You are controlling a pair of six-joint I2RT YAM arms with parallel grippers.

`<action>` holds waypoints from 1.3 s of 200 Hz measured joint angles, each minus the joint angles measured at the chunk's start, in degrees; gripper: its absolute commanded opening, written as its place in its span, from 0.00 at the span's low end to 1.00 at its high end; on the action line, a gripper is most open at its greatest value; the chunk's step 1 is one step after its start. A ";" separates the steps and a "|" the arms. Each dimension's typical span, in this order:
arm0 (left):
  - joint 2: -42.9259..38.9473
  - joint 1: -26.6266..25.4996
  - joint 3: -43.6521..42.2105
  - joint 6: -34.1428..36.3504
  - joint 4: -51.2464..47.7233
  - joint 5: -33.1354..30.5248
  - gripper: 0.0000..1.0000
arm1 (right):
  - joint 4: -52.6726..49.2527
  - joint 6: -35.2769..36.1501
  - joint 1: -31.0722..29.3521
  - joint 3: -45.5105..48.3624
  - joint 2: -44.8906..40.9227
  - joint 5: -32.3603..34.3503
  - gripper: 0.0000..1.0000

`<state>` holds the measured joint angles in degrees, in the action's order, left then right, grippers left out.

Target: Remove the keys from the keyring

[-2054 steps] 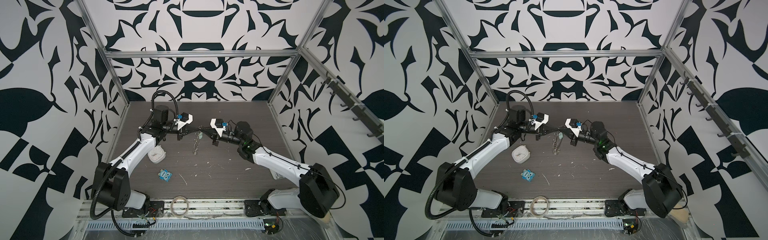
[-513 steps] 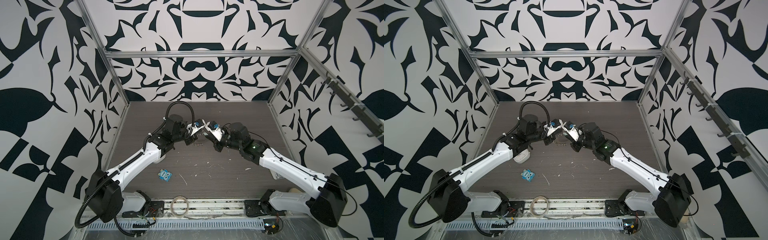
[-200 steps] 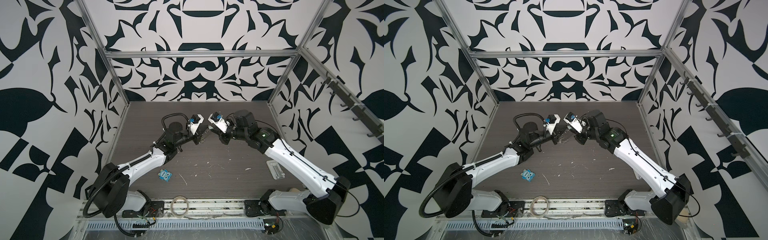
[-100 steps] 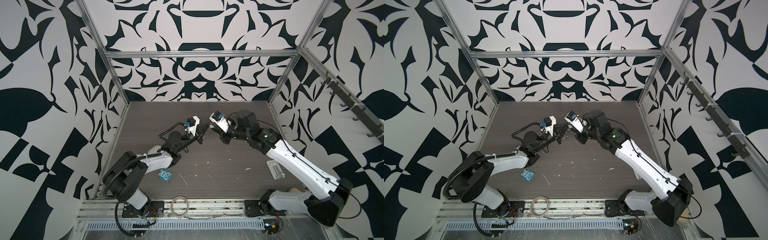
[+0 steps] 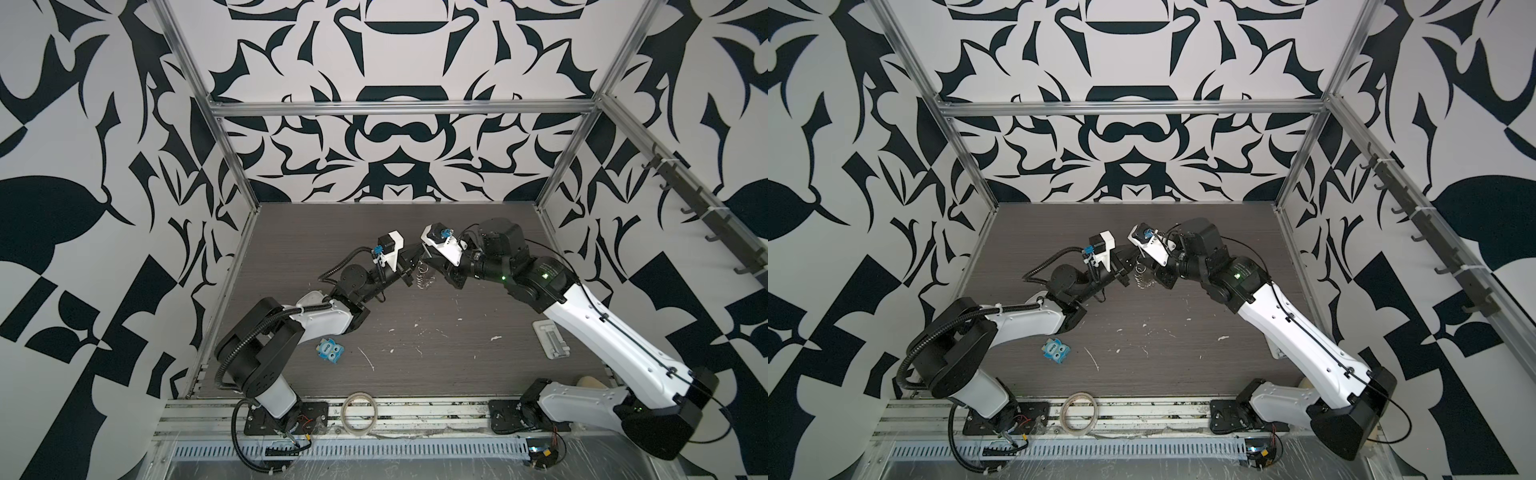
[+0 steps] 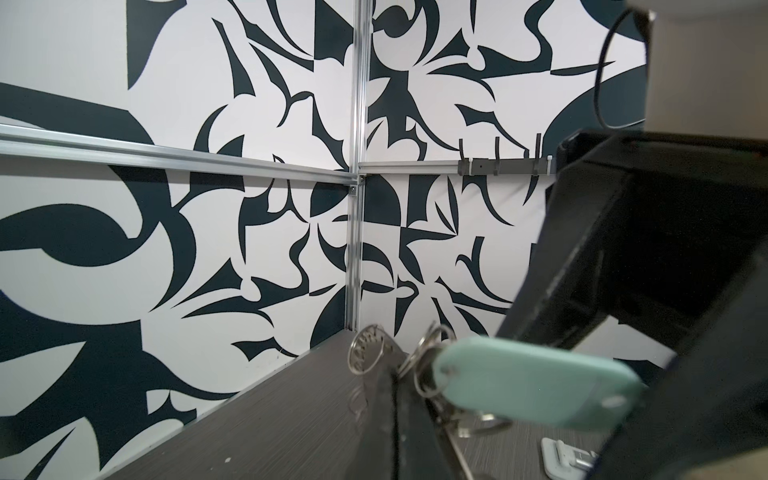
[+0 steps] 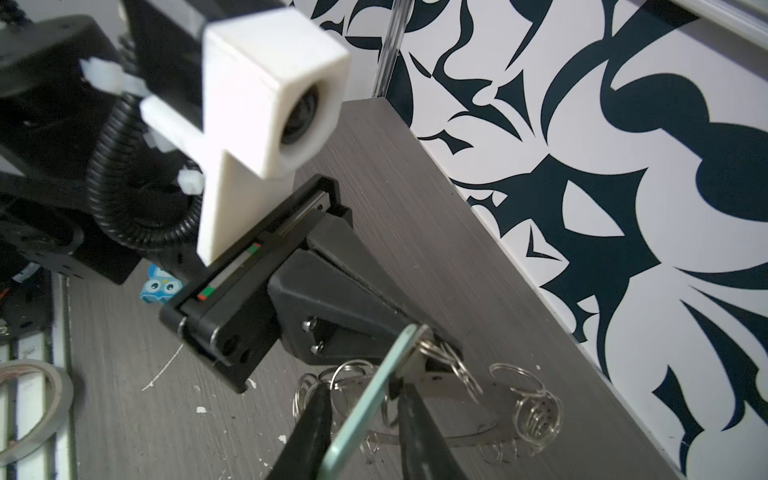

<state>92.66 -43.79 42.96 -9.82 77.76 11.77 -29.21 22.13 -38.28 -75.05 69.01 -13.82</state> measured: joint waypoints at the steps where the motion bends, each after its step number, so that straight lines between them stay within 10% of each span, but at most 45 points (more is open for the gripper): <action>1: 0.00 0.00 0.02 0.02 0.00 0.00 0.00 | -0.04 0.15 0.00 0.00 0.00 0.00 0.37; 77: 0.00 0.00 1.05 0.79 0.50 0.00 0.00 | -3.43 2.01 -0.07 -0.09 -4.17 0.83 0.49; 154: -0.02 0.00 1.07 1.33 0.48 0.72 0.00 | -2.23 5.40 2.58 -0.33 -8.13 1.75 0.39; 211: -4.28 2.16 1.07 0.50 -3.04 6.62 0.00 | 9.42 -0.28 20.22 4.09 -6.36 -16.22 0.42; 260: -12.13 8.59 1.07 -1.55 -12.46 14.73 0.00 | 15.15 -2.49 21.22 8.39 -3.17 -28.04 0.46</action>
<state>80.53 -35.20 44.03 -11.38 65.30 26.50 -14.06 19.64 -17.06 -66.65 65.84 -41.87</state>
